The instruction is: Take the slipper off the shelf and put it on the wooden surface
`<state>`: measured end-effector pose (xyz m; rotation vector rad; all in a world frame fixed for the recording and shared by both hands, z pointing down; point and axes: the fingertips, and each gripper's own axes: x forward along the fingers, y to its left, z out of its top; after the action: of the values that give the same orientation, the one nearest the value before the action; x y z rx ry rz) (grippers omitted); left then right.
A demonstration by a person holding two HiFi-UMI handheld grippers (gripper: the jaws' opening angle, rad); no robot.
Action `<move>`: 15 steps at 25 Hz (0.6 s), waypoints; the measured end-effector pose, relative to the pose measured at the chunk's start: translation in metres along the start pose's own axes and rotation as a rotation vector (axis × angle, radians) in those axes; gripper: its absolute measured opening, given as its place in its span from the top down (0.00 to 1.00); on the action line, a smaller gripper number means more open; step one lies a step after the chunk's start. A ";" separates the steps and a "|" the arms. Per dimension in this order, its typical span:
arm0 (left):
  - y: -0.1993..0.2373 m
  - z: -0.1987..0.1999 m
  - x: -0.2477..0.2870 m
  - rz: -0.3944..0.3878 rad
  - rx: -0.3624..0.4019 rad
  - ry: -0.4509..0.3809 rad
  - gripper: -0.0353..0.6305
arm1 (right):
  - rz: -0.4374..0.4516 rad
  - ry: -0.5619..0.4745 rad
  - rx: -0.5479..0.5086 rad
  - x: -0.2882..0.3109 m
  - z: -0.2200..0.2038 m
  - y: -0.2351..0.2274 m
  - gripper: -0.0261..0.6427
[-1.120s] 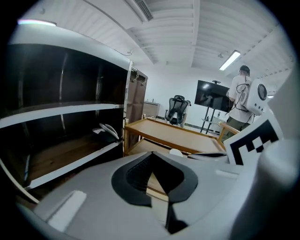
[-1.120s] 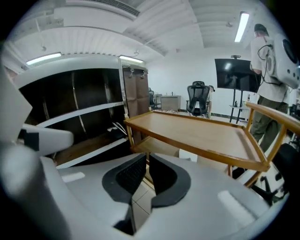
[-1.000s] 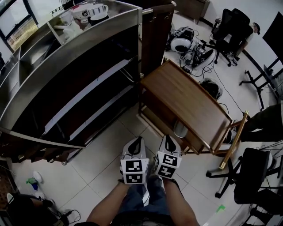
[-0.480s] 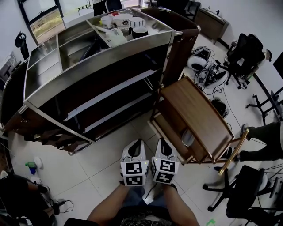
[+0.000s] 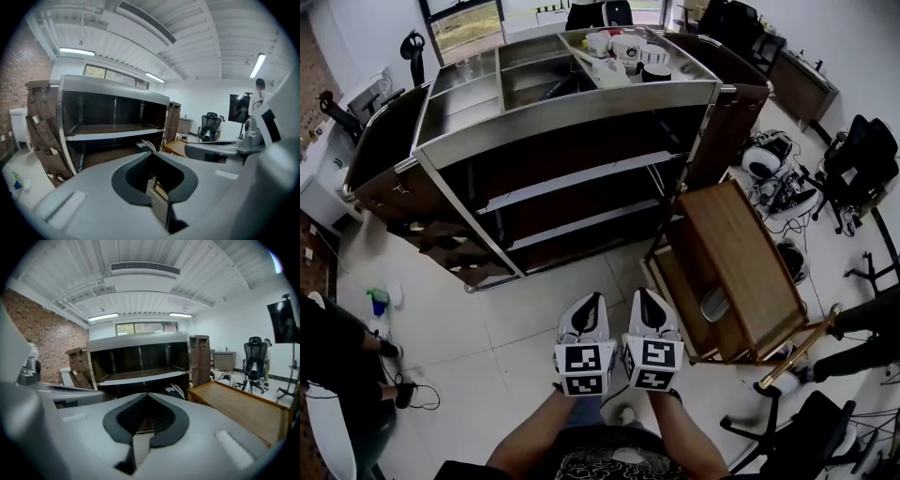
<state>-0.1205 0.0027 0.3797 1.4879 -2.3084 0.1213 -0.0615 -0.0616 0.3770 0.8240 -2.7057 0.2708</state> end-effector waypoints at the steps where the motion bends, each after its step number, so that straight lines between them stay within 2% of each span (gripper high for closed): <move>1: 0.000 -0.001 -0.007 0.020 -0.008 -0.007 0.94 | 0.024 -0.002 -0.010 -0.006 -0.001 0.004 0.96; 8: -0.003 -0.007 -0.057 0.136 -0.021 -0.060 0.94 | 0.160 -0.019 -0.064 -0.044 -0.009 0.031 0.96; 15: -0.011 -0.015 -0.099 0.202 -0.022 -0.091 0.94 | 0.241 -0.054 -0.082 -0.079 -0.010 0.050 0.96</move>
<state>-0.0711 0.0869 0.3558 1.2708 -2.5209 0.0853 -0.0249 0.0224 0.3557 0.4892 -2.8461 0.1900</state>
